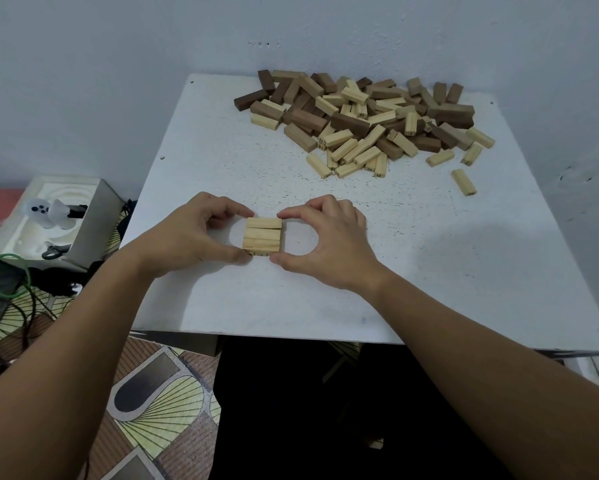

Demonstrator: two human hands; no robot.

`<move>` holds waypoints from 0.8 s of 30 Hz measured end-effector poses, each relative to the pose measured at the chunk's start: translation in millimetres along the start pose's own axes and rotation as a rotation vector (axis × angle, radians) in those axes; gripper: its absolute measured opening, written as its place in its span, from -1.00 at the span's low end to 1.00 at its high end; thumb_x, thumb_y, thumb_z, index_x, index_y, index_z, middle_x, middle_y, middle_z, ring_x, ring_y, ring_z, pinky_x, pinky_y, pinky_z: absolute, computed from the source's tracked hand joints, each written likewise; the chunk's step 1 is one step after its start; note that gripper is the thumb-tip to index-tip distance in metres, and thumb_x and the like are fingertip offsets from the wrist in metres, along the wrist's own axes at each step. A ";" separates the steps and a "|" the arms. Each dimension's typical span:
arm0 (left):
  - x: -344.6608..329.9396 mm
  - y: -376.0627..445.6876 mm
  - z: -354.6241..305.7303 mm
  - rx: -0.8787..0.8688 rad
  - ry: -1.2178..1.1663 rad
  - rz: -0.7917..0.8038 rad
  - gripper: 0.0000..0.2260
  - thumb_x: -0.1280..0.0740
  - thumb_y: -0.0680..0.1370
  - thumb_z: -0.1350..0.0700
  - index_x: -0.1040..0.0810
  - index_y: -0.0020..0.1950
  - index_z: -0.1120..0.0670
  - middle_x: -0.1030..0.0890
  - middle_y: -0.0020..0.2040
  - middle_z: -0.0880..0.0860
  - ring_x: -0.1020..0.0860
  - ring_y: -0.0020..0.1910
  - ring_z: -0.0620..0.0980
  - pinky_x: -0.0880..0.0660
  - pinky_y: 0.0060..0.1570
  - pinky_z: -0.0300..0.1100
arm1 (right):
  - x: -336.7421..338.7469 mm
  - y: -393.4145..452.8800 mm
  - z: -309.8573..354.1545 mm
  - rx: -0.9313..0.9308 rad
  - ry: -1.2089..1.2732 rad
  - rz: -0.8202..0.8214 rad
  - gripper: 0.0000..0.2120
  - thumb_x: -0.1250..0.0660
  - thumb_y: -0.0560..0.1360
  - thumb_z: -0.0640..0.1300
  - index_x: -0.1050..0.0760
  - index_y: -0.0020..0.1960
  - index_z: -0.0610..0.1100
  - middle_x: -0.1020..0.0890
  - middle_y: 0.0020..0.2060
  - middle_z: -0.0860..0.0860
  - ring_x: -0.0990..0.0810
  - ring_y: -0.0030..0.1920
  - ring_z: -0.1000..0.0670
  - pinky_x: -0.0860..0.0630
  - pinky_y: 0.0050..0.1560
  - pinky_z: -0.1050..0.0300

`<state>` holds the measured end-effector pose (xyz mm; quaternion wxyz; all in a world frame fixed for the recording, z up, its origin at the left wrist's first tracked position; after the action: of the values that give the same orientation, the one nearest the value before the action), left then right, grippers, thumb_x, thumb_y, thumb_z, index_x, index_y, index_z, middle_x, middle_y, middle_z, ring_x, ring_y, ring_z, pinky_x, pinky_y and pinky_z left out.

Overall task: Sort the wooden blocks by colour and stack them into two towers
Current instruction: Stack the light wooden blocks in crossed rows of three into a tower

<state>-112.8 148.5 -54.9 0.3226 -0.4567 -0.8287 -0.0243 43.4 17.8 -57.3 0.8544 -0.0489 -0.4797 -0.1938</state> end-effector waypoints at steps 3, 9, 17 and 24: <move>-0.5 -0.5 0.1 0.003 0.003 0.005 -0.49 -0.70 0.32 0.13 -0.68 0.19 -0.21 -0.47 0.21 -0.06 -0.49 0.22 -0.13 -0.44 0.27 -0.19 | -0.4 -0.1 0.3 0.004 -0.004 -0.001 -0.40 -0.39 0.34 0.48 -0.46 0.33 0.34 -0.35 0.16 0.20 -0.27 0.27 0.09 -0.14 0.38 0.02; -0.3 -0.8 -0.6 0.004 0.014 0.007 -0.49 -0.70 0.32 0.12 -0.68 0.19 -0.22 -0.46 0.21 -0.06 -0.48 0.20 -0.18 -0.43 0.23 -0.24 | -0.5 -0.1 0.1 0.000 -0.012 0.005 -0.40 -0.38 0.34 0.48 -0.46 0.32 0.35 -0.34 0.15 0.21 -0.26 0.28 0.10 -0.11 0.37 0.05; 0.4 -0.9 -0.5 0.017 0.021 0.002 -0.49 -0.69 0.32 0.13 -0.68 0.19 -0.21 -0.46 0.20 -0.06 -0.49 0.19 -0.17 -0.41 0.20 -0.25 | -0.3 0.1 0.3 0.003 -0.010 0.001 -0.40 -0.39 0.33 0.48 -0.46 0.33 0.34 -0.34 0.16 0.20 -0.26 0.29 0.09 -0.08 0.35 0.08; -1.5 -2.5 0.8 0.069 -0.011 0.085 -0.41 -0.70 0.33 0.16 -0.63 0.29 -0.17 -0.47 0.24 -0.06 -0.48 0.24 -0.15 -0.40 0.20 -0.32 | -0.4 -0.3 -1.1 -0.016 0.012 0.034 -0.21 -0.35 0.34 0.51 -0.29 0.50 0.29 -0.37 0.23 0.18 -0.26 0.32 0.07 -0.10 0.41 0.04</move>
<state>-114.5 146.2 -55.8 0.3344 -0.4803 -0.8106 0.0204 44.0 17.4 -58.3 0.8600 -0.0626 -0.4720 -0.1835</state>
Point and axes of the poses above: each hand's wrist, its own y-axis towards the middle knuckle, its own x-axis out of the back of the hand, z = x × y, the point moved 10 cm from there along y, towards the middle knuckle
